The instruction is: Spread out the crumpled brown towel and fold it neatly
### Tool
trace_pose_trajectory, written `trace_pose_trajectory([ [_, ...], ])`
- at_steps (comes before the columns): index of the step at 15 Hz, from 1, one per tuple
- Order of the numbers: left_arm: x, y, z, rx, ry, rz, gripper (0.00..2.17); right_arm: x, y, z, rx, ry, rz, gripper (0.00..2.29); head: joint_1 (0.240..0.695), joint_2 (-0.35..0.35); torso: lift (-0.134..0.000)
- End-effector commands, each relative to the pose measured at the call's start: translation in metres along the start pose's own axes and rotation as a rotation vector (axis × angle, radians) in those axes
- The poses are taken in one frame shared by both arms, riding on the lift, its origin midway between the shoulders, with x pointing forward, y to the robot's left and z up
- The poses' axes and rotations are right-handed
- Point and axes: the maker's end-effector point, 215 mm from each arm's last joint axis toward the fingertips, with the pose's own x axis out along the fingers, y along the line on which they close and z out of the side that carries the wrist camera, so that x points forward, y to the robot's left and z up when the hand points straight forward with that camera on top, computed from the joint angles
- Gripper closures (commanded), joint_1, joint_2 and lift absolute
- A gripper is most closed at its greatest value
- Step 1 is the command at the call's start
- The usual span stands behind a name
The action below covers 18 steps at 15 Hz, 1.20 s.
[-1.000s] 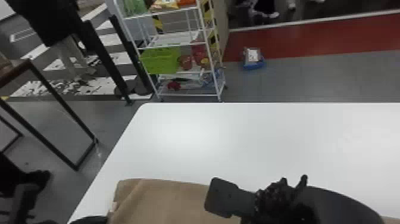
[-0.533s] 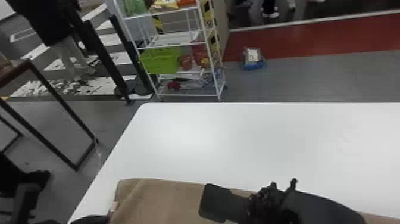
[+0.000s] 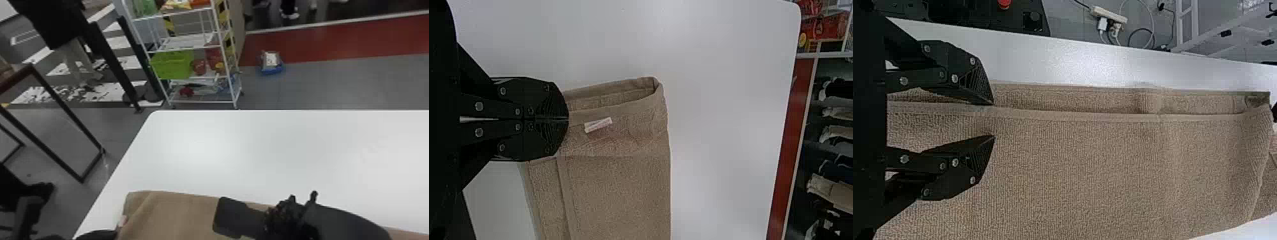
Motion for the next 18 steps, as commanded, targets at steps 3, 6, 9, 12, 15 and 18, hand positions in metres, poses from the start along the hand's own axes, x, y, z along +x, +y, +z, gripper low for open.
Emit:
trace_pose_trajectory([
  [3, 0.0, 0.0, -0.001, -0.002, 0.0, -0.001, 1.71, -0.001, -0.001, 0.002, -0.009, -0.003, 0.002, 1.04, 0.695, 0.35, -0.122],
  [6, 0.0, 0.0, 0.001, 0.003, -0.003, -0.001, 1.71, 0.0, -0.001, 0.004, -0.022, -0.002, 0.0, 1.05, 0.695, 0.35, -0.122],
  [9, 0.0, 0.0, 0.002, 0.008, -0.006, 0.0, 1.71, -0.005, -0.003, 0.008, -0.022, -0.018, -0.005, 1.05, 0.695, 0.35, -0.122],
  [12, -0.006, 0.004, 0.007, 0.009, -0.016, 0.007, 1.71, -0.016, 0.0, 0.017, -0.033, -0.054, -0.007, 1.05, 0.695, 0.35, -0.122],
  [15, -0.015, 0.004, 0.014, 0.015, -0.03, 0.005, 1.71, -0.024, 0.005, 0.019, -0.037, -0.077, -0.004, 1.05, 0.695, 0.35, -0.122],
  [18, -0.018, 0.006, 0.013, 0.011, -0.031, 0.009, 1.71, -0.015, 0.008, 0.004, -0.042, -0.041, 0.005, 1.05, 0.695, 0.35, -0.122],
])
